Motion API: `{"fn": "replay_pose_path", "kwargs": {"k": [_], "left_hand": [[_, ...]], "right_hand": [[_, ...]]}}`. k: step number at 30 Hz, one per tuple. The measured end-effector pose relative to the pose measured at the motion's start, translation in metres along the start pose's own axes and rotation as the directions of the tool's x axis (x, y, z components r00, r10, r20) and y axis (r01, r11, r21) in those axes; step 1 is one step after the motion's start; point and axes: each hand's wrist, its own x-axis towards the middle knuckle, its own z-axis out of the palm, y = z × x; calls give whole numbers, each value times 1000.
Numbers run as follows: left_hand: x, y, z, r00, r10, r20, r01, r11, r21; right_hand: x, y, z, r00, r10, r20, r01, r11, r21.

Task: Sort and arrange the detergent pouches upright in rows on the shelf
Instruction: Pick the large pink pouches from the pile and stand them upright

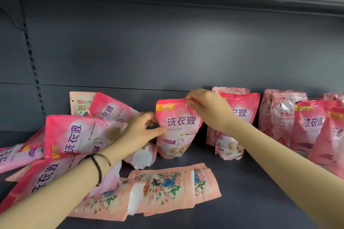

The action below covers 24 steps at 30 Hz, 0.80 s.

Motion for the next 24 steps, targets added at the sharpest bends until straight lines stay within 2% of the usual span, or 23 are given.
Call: {"fn": "replay_pose_path", "kwargs": {"k": [3,5,6,7,9,12,14,16,18,21,24], "left_hand": [[16,-3,14,992,-113,53,123,952,-280],[21,-7,22,985,-169,23,166,920,-356],[22,-10,25,981,-196,-2,179,901,-395],[23,-12,27,974,-225,-27,192,882,-431],[24,-18,27,962,-267,-63,207,855,-476],[25,-23,26,956,-284,-67,212,833,-512],[26,-23,29,958,-281,-56,209,818,-535],[27,-23,31,958,-281,-62,203,812,-547],[27,-23,30,955,-284,-81,198,819,-538],[27,-16,26,959,-260,-113,154,813,-562],[28,9,26,985,-146,-87,69,811,-580]], "right_hand": [[8,10,10,997,47,-67,-39,993,111],[11,19,17,973,177,-148,-129,950,285],[9,23,21,950,270,-157,-185,891,415],[6,26,26,924,361,-122,-239,797,554],[-2,29,40,865,501,43,-363,562,743],[-13,37,72,750,568,339,-541,233,808],[-16,36,88,725,514,459,-585,108,804],[-17,32,95,721,500,480,-580,58,812],[-16,29,96,729,526,438,-540,50,840],[-22,27,81,793,518,320,-461,168,871],[-37,29,50,842,480,248,-370,179,912]]}}
